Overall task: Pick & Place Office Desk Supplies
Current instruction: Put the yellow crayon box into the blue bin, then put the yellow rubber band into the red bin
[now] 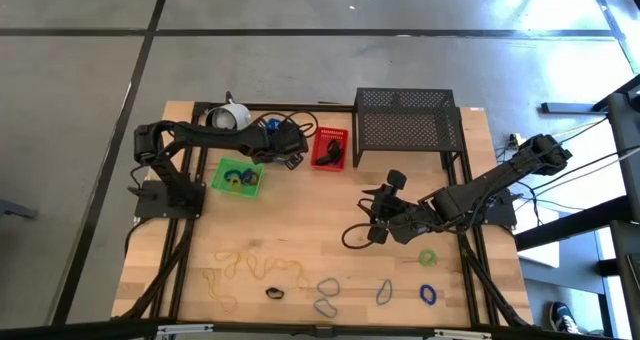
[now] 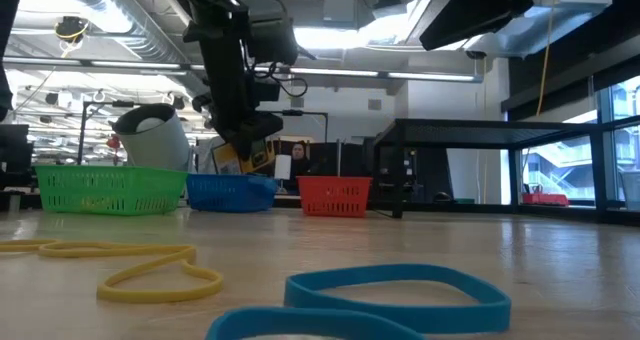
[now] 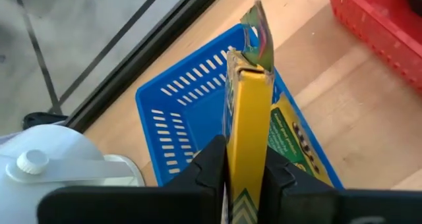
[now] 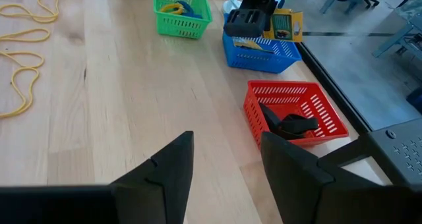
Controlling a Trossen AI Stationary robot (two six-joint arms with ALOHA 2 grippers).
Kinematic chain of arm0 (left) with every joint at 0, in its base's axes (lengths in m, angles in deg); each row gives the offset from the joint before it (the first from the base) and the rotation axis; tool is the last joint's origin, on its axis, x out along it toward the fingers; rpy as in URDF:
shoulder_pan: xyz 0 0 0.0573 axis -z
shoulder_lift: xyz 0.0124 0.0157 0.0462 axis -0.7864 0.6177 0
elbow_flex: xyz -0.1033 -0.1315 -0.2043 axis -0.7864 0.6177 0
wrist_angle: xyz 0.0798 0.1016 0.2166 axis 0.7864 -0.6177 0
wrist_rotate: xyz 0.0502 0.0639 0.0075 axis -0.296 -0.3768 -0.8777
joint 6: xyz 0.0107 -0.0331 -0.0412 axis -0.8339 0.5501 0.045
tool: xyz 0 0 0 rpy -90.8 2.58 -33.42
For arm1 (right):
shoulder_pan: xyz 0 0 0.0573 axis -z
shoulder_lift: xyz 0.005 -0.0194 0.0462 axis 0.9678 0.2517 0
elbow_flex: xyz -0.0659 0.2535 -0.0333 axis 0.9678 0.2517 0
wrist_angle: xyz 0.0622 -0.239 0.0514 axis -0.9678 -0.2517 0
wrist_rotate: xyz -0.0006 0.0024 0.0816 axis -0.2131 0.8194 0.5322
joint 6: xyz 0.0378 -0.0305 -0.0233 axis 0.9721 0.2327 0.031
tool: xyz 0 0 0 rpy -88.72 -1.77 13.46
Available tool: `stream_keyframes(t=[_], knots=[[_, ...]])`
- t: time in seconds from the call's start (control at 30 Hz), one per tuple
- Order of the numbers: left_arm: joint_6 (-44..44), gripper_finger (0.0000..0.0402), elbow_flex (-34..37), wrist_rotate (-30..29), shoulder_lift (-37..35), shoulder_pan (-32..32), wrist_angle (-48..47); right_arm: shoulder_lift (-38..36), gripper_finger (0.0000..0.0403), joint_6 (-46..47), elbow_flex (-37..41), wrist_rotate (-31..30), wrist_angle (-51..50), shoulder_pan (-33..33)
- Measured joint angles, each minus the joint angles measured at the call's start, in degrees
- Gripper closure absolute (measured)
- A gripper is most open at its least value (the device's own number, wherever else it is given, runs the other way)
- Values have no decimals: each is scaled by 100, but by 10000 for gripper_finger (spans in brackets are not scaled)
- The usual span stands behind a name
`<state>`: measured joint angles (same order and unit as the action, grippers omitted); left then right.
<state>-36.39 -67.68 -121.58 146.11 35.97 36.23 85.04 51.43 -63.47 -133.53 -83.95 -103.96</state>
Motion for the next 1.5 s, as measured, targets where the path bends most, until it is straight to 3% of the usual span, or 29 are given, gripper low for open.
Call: stream_keyframes(t=[0.67,0.77,0.9,1.03,1.13,1.37,1.5], knots=[[-202,308,-105,817,-115,5,-160,0,225,-2,0,20,-1,0],[-17,307,-369,1250,-271,42,-546,0,225,-4,0,20,-2,0],[470,307,-614,2331,-531,285,-931,2,225,-6,0,20,-37,0],[685,307,-614,3711,-735,972,-1177,2,225,-10,0,60,-53,0],[999,307,-614,4243,-786,1709,-1602,2,225,-17,0,162,-63,0],[2295,306,-612,4249,-743,3735,-2673,2,225,-15,0,170,-76,0],[3083,306,-610,4027,-745,4773,-2795,2,225,-13,0,166,-65,0]])
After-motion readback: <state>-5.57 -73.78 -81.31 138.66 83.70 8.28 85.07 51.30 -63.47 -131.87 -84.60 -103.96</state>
